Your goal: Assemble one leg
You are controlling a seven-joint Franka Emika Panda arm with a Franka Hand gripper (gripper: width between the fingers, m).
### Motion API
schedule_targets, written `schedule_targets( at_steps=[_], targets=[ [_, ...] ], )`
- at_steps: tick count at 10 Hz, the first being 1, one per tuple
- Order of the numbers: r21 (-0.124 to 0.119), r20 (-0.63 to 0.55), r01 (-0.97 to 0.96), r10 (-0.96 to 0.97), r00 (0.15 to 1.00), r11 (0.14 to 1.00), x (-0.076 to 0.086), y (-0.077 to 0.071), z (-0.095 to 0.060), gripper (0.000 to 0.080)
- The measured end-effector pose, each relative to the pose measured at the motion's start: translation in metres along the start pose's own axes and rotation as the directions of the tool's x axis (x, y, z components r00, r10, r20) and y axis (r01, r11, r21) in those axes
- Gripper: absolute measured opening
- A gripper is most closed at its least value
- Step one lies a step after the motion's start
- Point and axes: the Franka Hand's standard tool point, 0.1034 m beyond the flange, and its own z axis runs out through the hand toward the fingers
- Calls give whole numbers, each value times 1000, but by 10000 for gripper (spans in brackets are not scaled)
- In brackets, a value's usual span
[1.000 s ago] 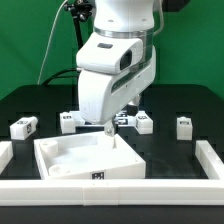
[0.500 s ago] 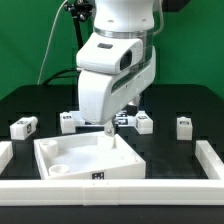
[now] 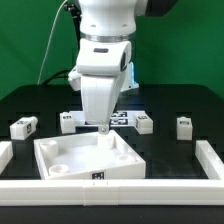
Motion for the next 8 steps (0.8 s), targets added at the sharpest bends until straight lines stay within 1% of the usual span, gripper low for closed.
schedule_targets(
  at_steps=[3,4,5,6,7,8],
  targets=[
    [1,0,-10,10,1000,1000,1,0,0,650],
    [-6,-2,13,-13,1000,1000,1,1,1,650],
    [-33,-6,60,-60,998,998,1,4,3,650],
    [-60,-9,125,-125,992,990,-4,0,11,650],
    [-73,-10,208,-209,978,975,-18,-9,23,650],
    [-89,-6,273,-275,961,958,-29,-13,29,650]
  ],
)
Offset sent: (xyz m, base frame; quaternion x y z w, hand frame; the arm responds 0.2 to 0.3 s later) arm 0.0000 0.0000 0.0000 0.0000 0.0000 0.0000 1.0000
